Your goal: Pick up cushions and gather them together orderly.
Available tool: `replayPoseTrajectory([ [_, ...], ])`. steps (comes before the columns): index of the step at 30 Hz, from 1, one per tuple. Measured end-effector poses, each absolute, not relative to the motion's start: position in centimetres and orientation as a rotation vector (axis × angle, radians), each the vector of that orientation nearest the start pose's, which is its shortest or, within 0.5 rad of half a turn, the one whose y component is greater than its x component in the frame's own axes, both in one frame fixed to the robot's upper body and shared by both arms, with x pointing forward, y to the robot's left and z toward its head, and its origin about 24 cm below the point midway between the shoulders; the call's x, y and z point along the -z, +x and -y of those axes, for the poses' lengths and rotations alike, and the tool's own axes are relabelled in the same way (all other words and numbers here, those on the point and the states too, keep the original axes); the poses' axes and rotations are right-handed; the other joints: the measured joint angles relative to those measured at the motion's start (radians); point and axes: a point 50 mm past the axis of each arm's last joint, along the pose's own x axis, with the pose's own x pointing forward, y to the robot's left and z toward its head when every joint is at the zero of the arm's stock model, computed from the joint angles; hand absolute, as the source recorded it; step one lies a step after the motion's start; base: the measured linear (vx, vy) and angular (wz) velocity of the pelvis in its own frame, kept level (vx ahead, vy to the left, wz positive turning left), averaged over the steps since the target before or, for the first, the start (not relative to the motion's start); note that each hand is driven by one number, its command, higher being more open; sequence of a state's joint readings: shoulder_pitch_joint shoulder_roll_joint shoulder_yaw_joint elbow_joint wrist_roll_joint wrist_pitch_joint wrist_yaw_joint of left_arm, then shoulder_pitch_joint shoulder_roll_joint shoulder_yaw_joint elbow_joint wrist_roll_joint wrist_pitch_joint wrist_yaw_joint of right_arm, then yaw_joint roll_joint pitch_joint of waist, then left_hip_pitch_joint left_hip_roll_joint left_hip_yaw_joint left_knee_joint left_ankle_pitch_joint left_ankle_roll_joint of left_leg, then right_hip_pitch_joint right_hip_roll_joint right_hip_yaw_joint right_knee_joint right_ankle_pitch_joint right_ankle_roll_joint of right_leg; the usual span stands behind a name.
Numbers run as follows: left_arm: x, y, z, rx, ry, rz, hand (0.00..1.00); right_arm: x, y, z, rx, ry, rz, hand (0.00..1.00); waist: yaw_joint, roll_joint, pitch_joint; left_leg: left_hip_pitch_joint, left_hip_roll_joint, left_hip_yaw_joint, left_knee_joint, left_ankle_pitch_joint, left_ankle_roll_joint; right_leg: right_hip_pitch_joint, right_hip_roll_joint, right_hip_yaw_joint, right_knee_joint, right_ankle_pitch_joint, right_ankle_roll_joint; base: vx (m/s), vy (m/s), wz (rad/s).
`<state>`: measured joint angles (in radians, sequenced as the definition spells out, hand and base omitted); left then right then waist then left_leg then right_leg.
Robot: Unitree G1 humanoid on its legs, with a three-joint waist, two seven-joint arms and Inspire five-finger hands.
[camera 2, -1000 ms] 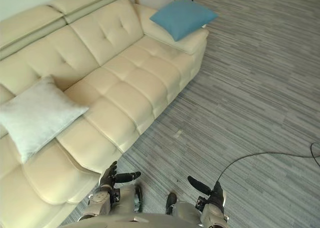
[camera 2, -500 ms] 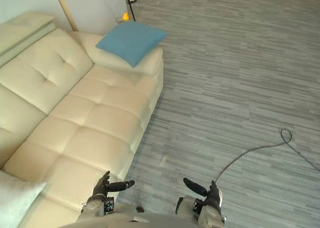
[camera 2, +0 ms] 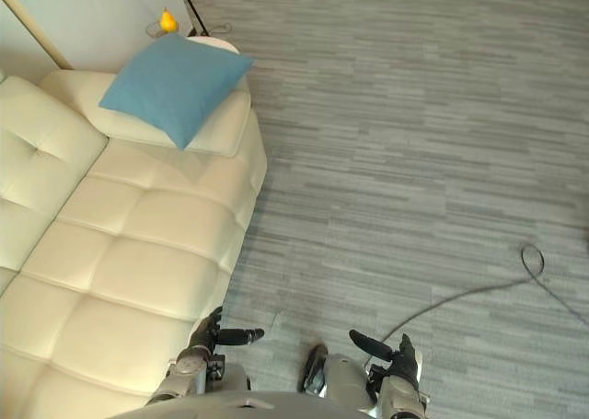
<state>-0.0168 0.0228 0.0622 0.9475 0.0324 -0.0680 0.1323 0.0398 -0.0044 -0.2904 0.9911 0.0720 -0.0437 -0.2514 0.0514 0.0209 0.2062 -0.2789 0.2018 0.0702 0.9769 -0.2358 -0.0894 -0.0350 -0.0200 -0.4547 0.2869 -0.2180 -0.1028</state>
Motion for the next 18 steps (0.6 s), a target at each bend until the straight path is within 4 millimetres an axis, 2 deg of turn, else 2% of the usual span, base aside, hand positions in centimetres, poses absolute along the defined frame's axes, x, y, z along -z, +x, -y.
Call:
replayPoseTrajectory([
  [1,13.5,16.1,-17.2,-0.172,0.081,-0.846,1.0,15.1,11.6,20.2,0.553,0.078,-0.993,1.0,0.004,0.0,0.001,-0.026,-0.005,0.018,-0.04,-0.008,0.013,0.022,0.002,0.0,-0.016,-0.001,0.004,0.27,-0.052,0.03],
  [2,13.3,16.4,-17.0,-0.17,0.074,-0.828,1.0,15.0,11.8,20.2,0.553,0.082,-0.981,1.0,0.012,-0.004,0.004,-0.062,-0.035,0.046,-0.228,-0.011,0.026,0.066,0.004,0.001,-0.052,-0.006,0.02,0.31,-0.004,-0.05],
  [3,13.3,16.5,-16.8,-0.168,0.068,-0.823,1.0,14.8,12.1,20.1,0.55,0.085,-0.969,1.0,0.018,-0.001,0.005,-0.072,-0.056,0.054,-0.416,-0.001,0.025,0.094,0.003,0.008,-0.074,-0.014,0.034,0.39,0.034,-0.06],
  [4,13.3,16.5,-16.8,-0.167,0.068,-0.822,1.0,14.8,12.2,20.1,0.55,0.085,-0.967,1.0,0.02,-0.001,0.005,-0.073,-0.06,0.054,-0.449,0.005,0.025,0.098,0.003,0.01,-0.077,-0.016,0.037,0.34,0.06,-0.17],
  [6,13.2,16.6,-16.5,-0.166,0.059,-0.815,1.0,14.7,12.5,20.0,0.541,0.081,-0.959,1.0,0.036,0.004,0.002,-0.077,-0.07,0.054,-0.704,0.086,0.021,0.139,0.004,0.035,-0.1,-0.045,0.084,0.34,0.093,-0.29],
  [8,13.3,16.5,-16.6,-0.165,0.061,-0.819,1.0,14.8,12.4,19.8,0.535,0.082,-0.966,1.0,0.052,-0.005,-0.008,-0.067,-0.082,0.058,-0.715,0.194,0.028,0.172,-0.011,0.071,-0.109,-0.068,0.122,0.5,0.155,-0.5],
  [9,13.4,16.3,-16.6,-0.165,0.061,-0.826,1.0,14.8,12.4,19.6,0.531,0.084,-0.971,1.0,0.056,-0.016,-0.031,-0.056,-0.114,0.058,-0.695,0.243,0.076,0.178,-0.049,0.097,-0.093,-0.087,0.155,0.79,0.271,-0.65],
  [10,13.4,16.3,-16.9,-0.166,0.068,-0.833,1.0,14.9,12.2,19.5,0.53,0.082,-0.975,1.0,0.055,-0.045,-0.032,-0.028,-0.152,0.089,-0.668,0.209,0.084,0.156,-0.117,0.14,0.01,-0.112,0.197,0.68,0.249,-0.45],
  [11,13.4,16.3,-16.9,-0.166,0.068,-0.833,1.0,14.9,12.2,19.5,0.53,0.082,-0.975,1.0,0.055,-0.046,-0.032,-0.028,-0.153,0.09,-0.668,0.208,0.083,0.155,-0.119,0.141,0.016,-0.113,0.2,0.67,0.266,-0.27],
  [12,13.5,16.2,-17.1,-0.166,0.073,-0.836,1.0,15.0,11.9,19.5,0.531,0.086,-0.987,1.0,0.055,-0.066,-0.035,0.014,-0.186,0.113,-0.664,0.176,0.097,0.105,-0.179,0.181,0.191,-0.12,0.219,0.55,0.232,-0.05],
  [13,13.6,16.0,-17.1,-0.164,0.075,-0.846,1.0,15.1,11.5,19.5,0.534,0.089,-0.993,1.0,0.049,-0.074,-0.035,0.07,-0.214,0.113,-0.657,0.128,0.116,0.011,-0.245,0.222,0.469,-0.032,0.256,0.54,0.222,0.0],
  [14,13.7,15.9,-17.2,-0.165,0.077,-0.854,1.0,15.1,11.4,19.3,0.526,0.088,-0.999,1.0,0.046,-0.073,-0.032,0.112,-0.221,0.108,-0.658,0.101,0.123,-0.039,-0.271,0.238,0.611,0.002,0.25,0.52,0.178,0.16],
  [15,13.9,15.6,-17.3,-0.168,0.082,-0.869,1.0,15.2,11.3,19.1,0.507,0.08,-1.005,1.0,0.04,-0.07,-0.029,0.164,-0.224,0.099,-0.66,0.078,0.133,-0.079,-0.292,0.241,0.732,-0.005,0.241,0.48,0.102,0.17],
  [17,14.1,15.0,-17.6,-0.176,0.089,-0.887,1.0,15.0,11.5,19.2,0.489,0.061,-0.989,1.0,0.031,-0.067,-0.028,0.245,-0.218,0.077,-0.68,0.06,0.141,-0.132,-0.295,0.219,0.789,-0.022,0.218,0.4,0.037,0.25],
  [18,14.2,14.7,-17.7,-0.184,0.091,-0.896,1.0,14.9,11.7,19.2,0.481,0.05,-0.976,1.0,0.028,-0.055,-0.024,0.3,-0.204,0.071,-0.713,0.053,0.139,-0.166,-0.289,0.188,0.749,-0.041,0.188,0.32,-0.023,0.3],
])
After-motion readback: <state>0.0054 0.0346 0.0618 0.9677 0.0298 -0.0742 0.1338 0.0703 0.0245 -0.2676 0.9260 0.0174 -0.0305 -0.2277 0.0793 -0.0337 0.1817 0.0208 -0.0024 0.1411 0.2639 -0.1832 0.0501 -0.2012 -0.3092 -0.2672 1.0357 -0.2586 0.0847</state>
